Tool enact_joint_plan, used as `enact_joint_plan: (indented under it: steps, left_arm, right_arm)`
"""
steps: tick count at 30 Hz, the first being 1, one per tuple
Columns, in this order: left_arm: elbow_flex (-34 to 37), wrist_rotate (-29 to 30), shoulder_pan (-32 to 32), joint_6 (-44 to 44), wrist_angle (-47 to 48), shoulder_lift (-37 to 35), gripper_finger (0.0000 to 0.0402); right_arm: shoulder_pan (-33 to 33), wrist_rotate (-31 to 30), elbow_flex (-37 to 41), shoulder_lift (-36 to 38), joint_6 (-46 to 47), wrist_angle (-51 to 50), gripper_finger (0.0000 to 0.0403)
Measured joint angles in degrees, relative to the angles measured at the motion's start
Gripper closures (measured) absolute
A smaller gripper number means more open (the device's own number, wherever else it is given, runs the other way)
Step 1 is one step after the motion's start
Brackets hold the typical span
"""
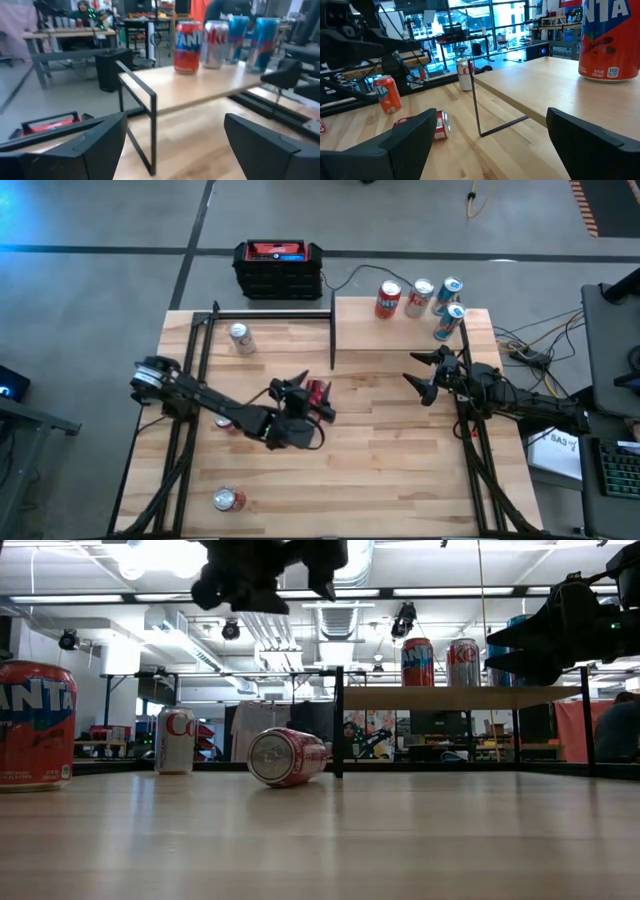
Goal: Place canned beverage on shelf
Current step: Put the top red white soda can on the shelf
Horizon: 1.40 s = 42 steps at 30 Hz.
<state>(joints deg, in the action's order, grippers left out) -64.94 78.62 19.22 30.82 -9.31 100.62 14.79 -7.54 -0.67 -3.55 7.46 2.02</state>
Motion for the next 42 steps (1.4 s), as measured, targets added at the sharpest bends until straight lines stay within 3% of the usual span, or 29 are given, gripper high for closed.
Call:
enact_joint_plan:
  steps: [3,6,11,16,21,23,26,30,32,42]
  left_arm:
    - [-2.79,-3.41,0.19,3.93,3.1,0.98,0.0084]
    - [-6.55,-6.32,0.24,11.99,12.39,2.78,0.0084]
    - [-20.76,-14.92,-0.21,37.06,43.98,6.63,0.0084]
    - [-42.1,-32.44,-2.64,61.03,78.79,15.36,0.0084]
    - [-63.97,-49.95,-5.8,66.91,98.88,24.78,0.0084]
    - [-69.95,-53.88,-7.06,63.14,98.75,28.03,0.0084]
    - [-67.92,-53.77,-9.0,52.62,95.03,27.72,0.0084]
    - [-63.99,-68.87,-12.48,61.32,99.8,27.33,0.0084]
    - [-61.39,-71.89,-13.36,62.46,98.83,27.31,0.0084]
    - [-55.66,-71.55,-16.1,58.99,95.78,25.88,0.0084]
  right_arm:
    - [0.0,0.0,0.0,0.0,0.0,0.0,0.0044]
    - [0.0,-0.01,0.0,0.0,0.0,0.0,0.0044]
    - [0.0,-0.01,0.0,0.0,0.0,0.0,0.0044]
    - [0.0,-0.03,0.0,0.0,0.0,0.0,0.0044]
    - [0.0,-0.01,0.01,0.0,0.0,0.0,0.0044]
    - [0.0,0.0,0.0,0.0,-0.01,0.0,0.0044]
    - [-0.02,-0.01,0.01,-0.02,0.0,-0.01,0.0044]
    - [-0.02,-0.03,0.02,-0.03,0.0,0.13,0.0044]
    - [-0.02,-0.05,0.01,0.0,-0.01,0.13,0.0044]
    - [-0.01,-0.03,0.01,0.0,0.0,0.2,0.0044]
